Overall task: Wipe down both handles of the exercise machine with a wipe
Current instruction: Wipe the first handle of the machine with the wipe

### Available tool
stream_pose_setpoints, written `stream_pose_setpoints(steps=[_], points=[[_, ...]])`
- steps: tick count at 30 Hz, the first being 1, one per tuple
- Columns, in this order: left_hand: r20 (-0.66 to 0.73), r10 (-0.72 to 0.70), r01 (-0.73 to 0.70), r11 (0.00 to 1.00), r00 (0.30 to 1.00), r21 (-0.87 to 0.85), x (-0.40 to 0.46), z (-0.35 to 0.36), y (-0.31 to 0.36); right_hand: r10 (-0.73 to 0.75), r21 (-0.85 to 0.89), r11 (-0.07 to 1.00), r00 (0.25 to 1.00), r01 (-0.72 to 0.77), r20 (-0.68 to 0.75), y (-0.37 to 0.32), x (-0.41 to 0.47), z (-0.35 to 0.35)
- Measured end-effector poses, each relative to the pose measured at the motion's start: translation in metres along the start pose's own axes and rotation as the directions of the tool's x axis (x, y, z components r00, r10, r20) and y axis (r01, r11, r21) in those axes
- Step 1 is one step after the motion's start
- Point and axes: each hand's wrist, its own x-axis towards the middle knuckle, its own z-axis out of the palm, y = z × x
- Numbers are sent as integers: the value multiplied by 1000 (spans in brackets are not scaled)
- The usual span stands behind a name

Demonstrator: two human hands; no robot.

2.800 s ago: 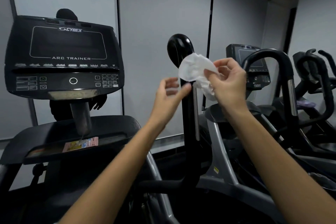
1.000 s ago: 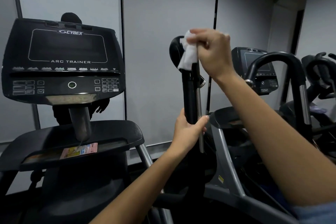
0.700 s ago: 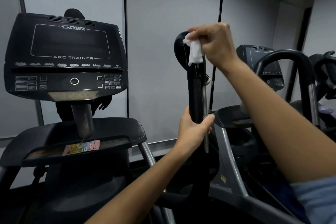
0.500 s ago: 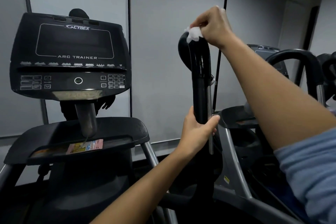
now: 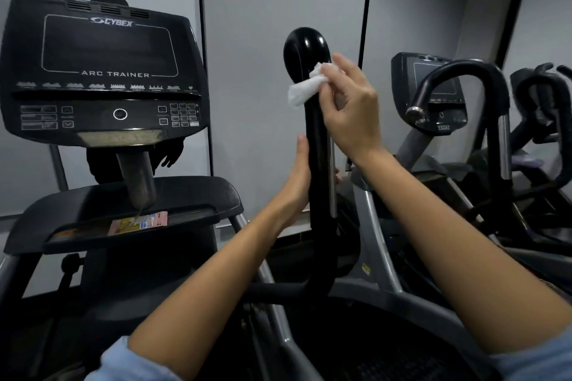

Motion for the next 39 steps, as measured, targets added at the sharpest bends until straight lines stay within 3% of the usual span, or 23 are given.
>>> stream_pose_setpoints(steps=[3,11,13,16,21,23,27,30,33,39], points=[[32,3,-2,1000,999,-28,2,-1,-1,-65,-134,988,990,82,126,1,-5,7],[134,-13,43,974,991,-225,-7,-4,5,-207,-286,921,954,264,215,13,-85,-9],[135,-64,91,974,989,-209,-6,-6,7,-222,-244,926,939,287,263,9,-108,-21],[155,-64,96,972,986,-214,-3,-7,10,-183,-138,966,957,217,225,-4,-84,-30],[108,4,17,979,994,-201,10,-14,30,-88,-272,945,944,180,318,-10,-24,-9],[130,20,3,985,991,-171,17,-18,42,-106,-336,916,940,219,324,-5,-41,0],[43,25,-23,999,999,-33,26,-24,68,-167,-255,935,940,247,298,4,-118,-4],[68,66,-73,991,995,109,32,-20,86,-91,-146,978,939,147,331,0,-170,-13],[45,97,-105,965,994,239,38,-12,91,38,3,999,947,-42,320,-11,-160,-11],[-16,192,-188,972,981,141,43,-9,83,326,100,939,944,-330,60,-25,-58,7]])
